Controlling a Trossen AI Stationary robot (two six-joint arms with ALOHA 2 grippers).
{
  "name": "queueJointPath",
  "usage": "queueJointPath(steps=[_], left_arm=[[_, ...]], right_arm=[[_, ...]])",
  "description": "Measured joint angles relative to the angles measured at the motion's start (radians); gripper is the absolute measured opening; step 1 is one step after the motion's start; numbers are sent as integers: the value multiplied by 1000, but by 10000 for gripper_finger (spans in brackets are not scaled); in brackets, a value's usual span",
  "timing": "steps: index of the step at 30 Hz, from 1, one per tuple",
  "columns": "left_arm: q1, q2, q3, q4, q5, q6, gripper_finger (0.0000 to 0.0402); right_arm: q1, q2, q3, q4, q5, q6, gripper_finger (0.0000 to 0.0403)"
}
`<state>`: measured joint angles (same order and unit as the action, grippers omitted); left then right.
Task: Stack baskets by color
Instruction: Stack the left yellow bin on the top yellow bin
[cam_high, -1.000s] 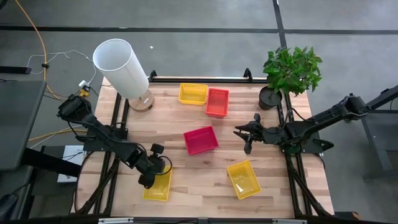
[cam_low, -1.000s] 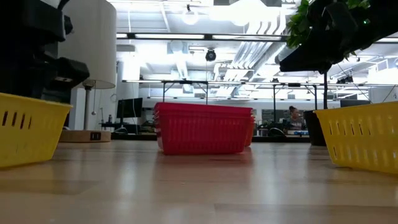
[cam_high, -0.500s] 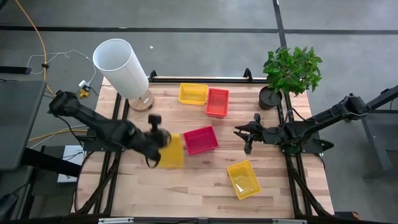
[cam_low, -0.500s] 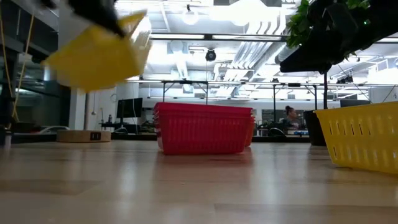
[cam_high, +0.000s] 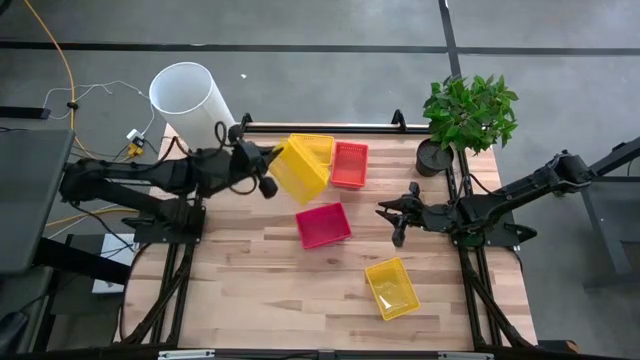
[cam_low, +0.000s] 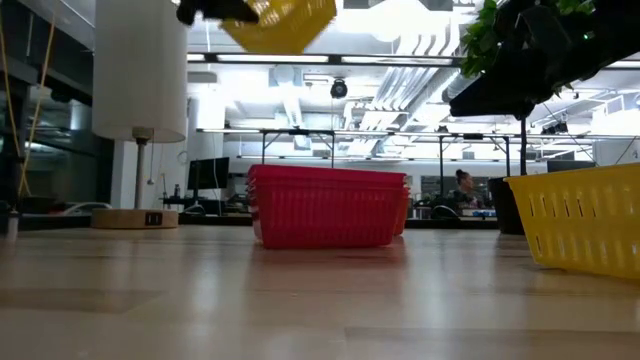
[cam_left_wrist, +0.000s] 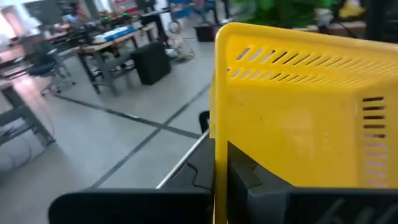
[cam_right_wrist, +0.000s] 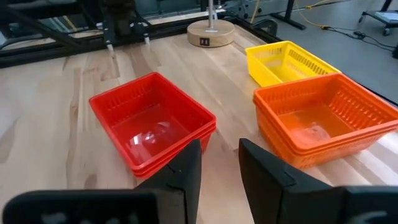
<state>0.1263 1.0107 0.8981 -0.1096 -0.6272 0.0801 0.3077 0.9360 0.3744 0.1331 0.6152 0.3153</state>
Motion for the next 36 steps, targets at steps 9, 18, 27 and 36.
queueJointPath(steps=[9,18,27,36], left_arm=[[209,16,-152,83,75,-144,0],[349,53,-183,115,122,-214,0],[468,243,-96,176,171,-275,0],[515,504,63,69,272,-499,0]], right_arm=[[0,0,0,1,38,27,96],[0,0,0,-1,63,44,96],[0,0,0,-1,72,80,96],[0,0,0,-1,69,96,96]])
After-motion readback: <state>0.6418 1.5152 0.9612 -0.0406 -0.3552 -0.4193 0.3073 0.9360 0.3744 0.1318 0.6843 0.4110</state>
